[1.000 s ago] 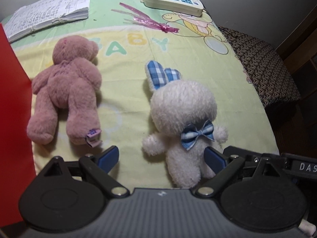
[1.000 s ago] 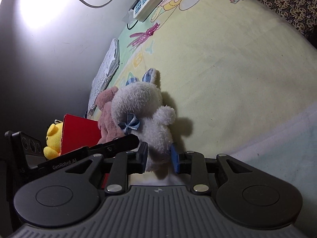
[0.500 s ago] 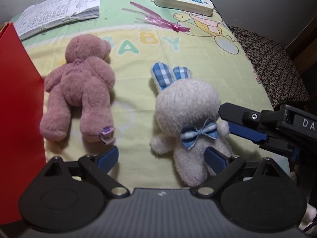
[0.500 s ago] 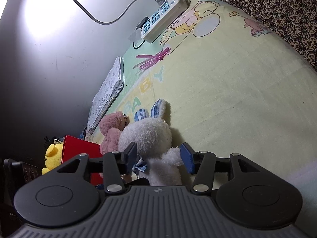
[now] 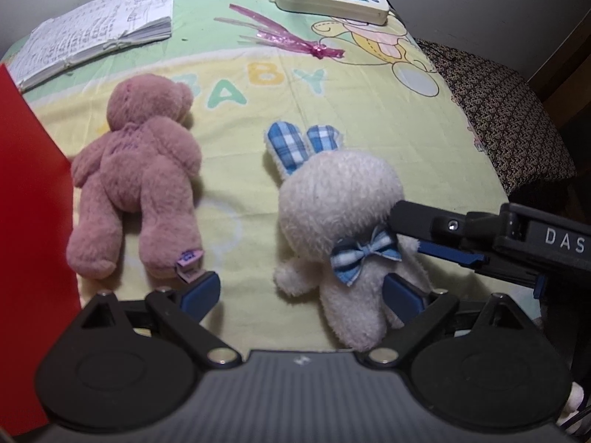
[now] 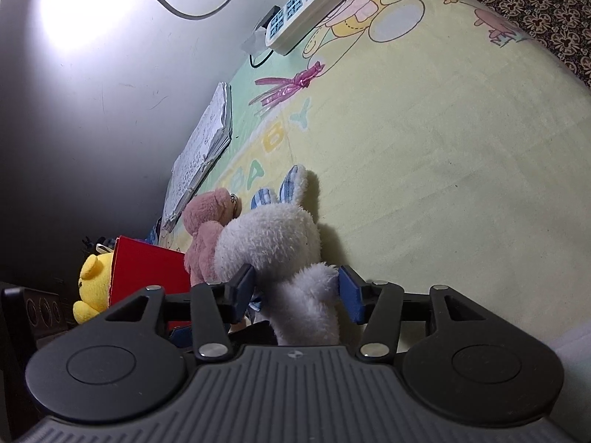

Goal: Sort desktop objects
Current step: 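Lift the white bear off the bed with the right tool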

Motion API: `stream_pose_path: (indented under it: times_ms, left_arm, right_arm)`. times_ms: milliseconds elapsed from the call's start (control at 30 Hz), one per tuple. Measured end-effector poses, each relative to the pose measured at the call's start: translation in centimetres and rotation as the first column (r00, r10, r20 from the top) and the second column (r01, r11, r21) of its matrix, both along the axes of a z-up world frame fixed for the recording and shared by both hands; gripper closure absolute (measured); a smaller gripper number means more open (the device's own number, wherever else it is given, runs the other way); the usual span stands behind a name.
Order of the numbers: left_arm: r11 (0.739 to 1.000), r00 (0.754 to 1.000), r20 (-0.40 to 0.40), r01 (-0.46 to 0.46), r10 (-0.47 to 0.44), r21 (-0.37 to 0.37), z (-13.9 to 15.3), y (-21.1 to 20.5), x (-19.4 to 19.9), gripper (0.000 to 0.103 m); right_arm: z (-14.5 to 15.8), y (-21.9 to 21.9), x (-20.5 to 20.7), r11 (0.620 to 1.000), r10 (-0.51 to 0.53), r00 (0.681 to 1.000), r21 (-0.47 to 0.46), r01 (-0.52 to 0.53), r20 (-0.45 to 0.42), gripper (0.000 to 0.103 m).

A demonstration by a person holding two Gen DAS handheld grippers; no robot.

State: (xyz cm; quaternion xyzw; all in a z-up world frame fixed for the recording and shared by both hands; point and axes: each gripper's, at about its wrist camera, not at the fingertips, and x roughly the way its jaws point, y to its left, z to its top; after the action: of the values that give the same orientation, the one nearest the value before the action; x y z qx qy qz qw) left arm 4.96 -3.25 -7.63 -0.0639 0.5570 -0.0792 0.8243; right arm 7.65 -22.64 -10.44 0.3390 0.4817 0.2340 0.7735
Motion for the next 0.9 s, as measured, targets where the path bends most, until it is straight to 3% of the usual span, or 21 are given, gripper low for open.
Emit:
stream_pose_path:
  times_ms: [133, 433, 667, 733, 767, 900]
  left_arm:
    - [1.000, 1.000, 0.001, 0.021, -0.021, -0.019, 0.1, -0.3, 0.0, 0.008]
    - [0.997, 0.999, 0.007, 0.036, -0.036, -0.071, 0.5, 0.0, -0.4, 0.008]
    - [0.996, 0.999, 0.008, 0.039, -0.039, -0.086, 1.0, 0.9, -0.7, 0.009]
    - [0.996, 0.998, 0.000, 0.065, -0.065, -0.064, 0.7, 0.7, -0.9, 0.010]
    - [0.996, 0.998, -0.004, 0.064, -0.064, -0.055, 0.4, 0.7, -1.0, 0.010]
    - [0.996, 0.999, -0.034, 0.039, -0.042, -0.076, -0.7, 1.5, -0.8, 0.011]
  right_arm:
    - [-0.1, -0.9, 0.7, 0.999, -0.052, 0.999, 0.012, 0.052, 0.007, 0.049]
    - [-0.7, -0.1, 1.1, 0.998, 0.004, 1.000, 0.059, -0.003, -0.011, 0.049]
    - [-1.7, 0.5, 0.4, 0.984, 0.017, 0.990, 0.176, 0.007, -0.137, 0.054]
    - [-2.1, 1.0, -0.1, 0.970, 0.055, 0.981, 0.243, -0.008, -0.185, 0.063]
    - [-2.2, 1.3, -0.5, 0.962, 0.072, 0.979, 0.272, -0.017, -0.193, 0.063]
    - [-1.6, 1.9, -0.8, 0.982, 0.066, 0.985, 0.183, -0.036, -0.159, 0.060]
